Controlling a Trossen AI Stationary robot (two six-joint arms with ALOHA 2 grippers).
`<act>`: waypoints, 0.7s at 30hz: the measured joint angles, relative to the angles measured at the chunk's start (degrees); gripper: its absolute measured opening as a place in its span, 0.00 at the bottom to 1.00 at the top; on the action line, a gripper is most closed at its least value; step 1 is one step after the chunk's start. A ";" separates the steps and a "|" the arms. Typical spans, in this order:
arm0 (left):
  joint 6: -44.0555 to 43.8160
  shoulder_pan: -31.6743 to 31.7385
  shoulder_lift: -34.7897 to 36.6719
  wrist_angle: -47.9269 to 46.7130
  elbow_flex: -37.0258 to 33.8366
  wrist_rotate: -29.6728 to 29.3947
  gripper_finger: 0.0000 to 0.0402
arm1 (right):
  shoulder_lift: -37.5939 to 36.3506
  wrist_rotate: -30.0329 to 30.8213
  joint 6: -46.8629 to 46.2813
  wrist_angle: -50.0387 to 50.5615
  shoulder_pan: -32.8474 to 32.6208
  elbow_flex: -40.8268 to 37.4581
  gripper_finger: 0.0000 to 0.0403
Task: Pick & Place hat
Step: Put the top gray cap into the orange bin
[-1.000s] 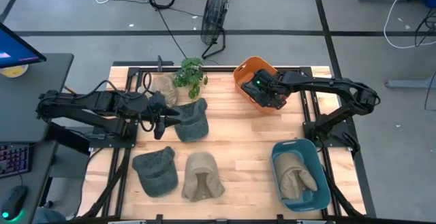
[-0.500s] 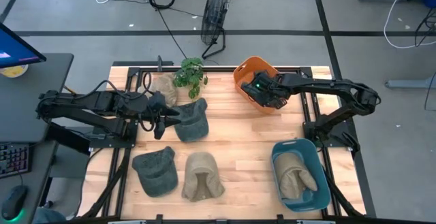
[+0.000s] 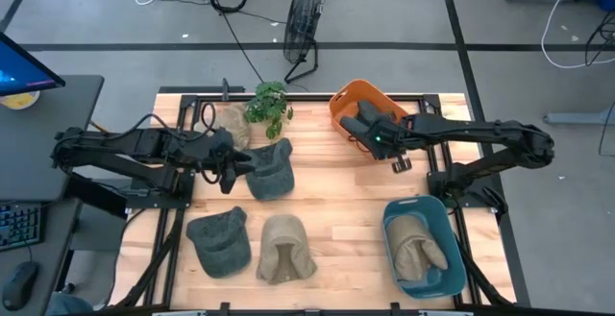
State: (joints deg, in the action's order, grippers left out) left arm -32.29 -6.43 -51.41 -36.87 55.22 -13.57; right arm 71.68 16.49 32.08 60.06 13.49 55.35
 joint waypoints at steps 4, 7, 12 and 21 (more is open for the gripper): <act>1.14 1.29 -0.15 -3.47 -0.02 -2.49 0.43 | -2.91 -11.29 -11.16 0.23 -3.06 0.00 0.28; 1.30 3.37 -0.45 -7.38 -0.02 -8.22 0.43 | -4.71 -18.97 -17.80 -4.33 -5.74 0.00 0.28; -0.40 8.66 -0.40 -9.51 -0.02 -12.05 0.43 | -6.75 -15.52 -20.54 -11.01 -9.82 0.00 0.27; 9.56 13.77 -4.79 -9.40 -0.02 -2.08 0.43 | -6.26 -24.37 -37.23 -22.01 -11.16 0.00 0.27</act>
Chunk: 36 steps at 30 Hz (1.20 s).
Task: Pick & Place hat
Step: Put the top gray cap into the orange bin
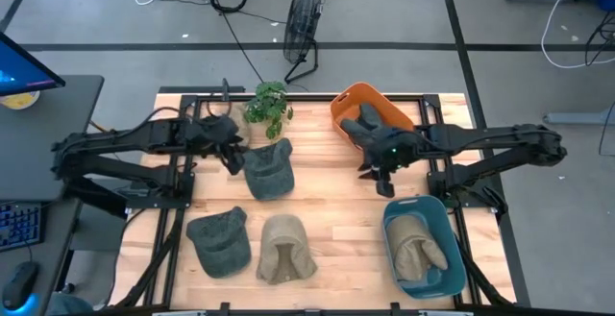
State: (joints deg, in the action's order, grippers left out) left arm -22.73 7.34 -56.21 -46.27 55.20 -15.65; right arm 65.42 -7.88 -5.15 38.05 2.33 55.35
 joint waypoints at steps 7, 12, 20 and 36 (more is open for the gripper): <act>3.94 1.63 -11.82 -0.29 -0.31 6.50 0.43 | 1.72 -0.63 -3.10 -9.98 -0.87 0.01 0.27; 4.86 1.62 -20.63 0.32 -0.35 9.90 0.43 | 1.99 -0.59 -4.15 -10.10 -1.46 0.02 0.31; 9.63 1.61 -31.48 4.45 -0.35 13.62 0.43 | 2.01 1.46 -4.91 -10.13 -1.44 0.02 0.44; 9.86 1.46 -34.19 7.94 0.29 15.82 0.03 | 2.01 1.46 -3.64 -11.85 -1.44 0.02 0.49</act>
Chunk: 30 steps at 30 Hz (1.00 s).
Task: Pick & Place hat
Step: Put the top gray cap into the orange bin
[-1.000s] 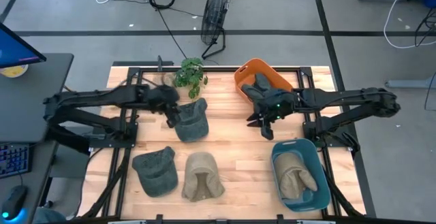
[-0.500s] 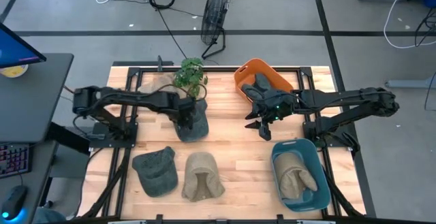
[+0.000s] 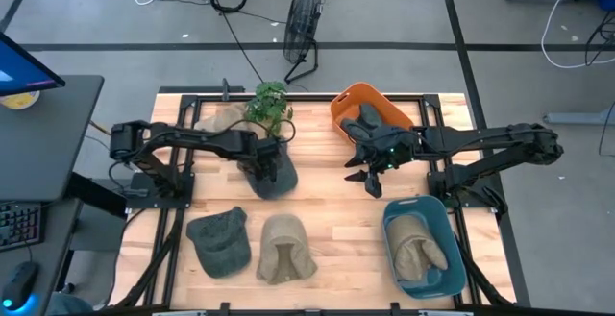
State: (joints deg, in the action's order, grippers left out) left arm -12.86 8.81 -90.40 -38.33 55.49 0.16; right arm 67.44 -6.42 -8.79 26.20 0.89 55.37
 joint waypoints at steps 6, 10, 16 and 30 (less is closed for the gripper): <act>2.38 -2.64 1.28 1.17 6.62 0.12 0.01 | 1.72 -0.02 2.36 -9.85 0.02 0.02 0.49; 9.47 -5.66 1.19 1.78 13.29 0.35 0.01 | 4.66 -0.04 5.89 -17.08 0.02 0.04 0.49; 16.18 -8.94 1.14 1.88 19.04 0.48 0.01 | 8.60 -0.26 12.56 -25.54 0.02 0.04 0.49; 22.49 -11.40 -0.33 6.32 19.62 1.64 0.01 | 15.87 -3.08 19.09 -30.42 0.00 0.04 0.49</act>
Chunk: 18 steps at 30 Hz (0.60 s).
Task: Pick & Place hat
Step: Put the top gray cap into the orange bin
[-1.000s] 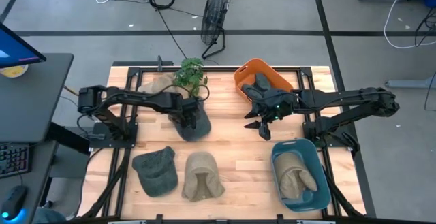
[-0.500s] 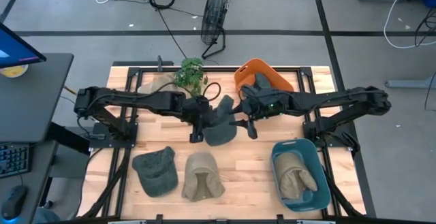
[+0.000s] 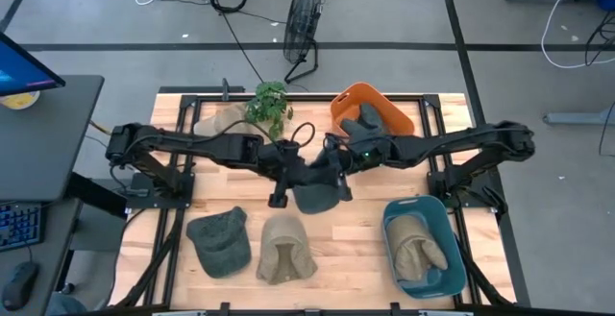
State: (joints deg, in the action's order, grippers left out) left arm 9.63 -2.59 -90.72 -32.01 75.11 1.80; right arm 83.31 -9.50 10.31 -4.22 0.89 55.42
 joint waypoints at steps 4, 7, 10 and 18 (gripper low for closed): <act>0.07 -0.57 -1.40 -0.75 0.00 -0.07 0.01 | 0.08 0.00 2.29 0.76 0.00 0.00 0.49; 0.11 -0.88 -2.01 0.19 0.00 -0.11 0.01 | 0.22 -0.29 2.43 4.17 0.02 0.00 0.49; 0.11 -0.96 -2.03 1.20 -0.09 -0.58 0.01 | 0.66 -1.69 2.17 7.82 0.02 0.07 0.49; 0.09 -0.96 -2.11 1.30 -0.13 -2.52 0.01 | 1.12 -2.97 -0.01 10.89 -0.35 0.15 0.41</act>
State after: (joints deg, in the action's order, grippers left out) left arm 9.72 -3.55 -92.84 -30.71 74.98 -0.72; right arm 84.42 -12.47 10.30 6.68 0.54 55.57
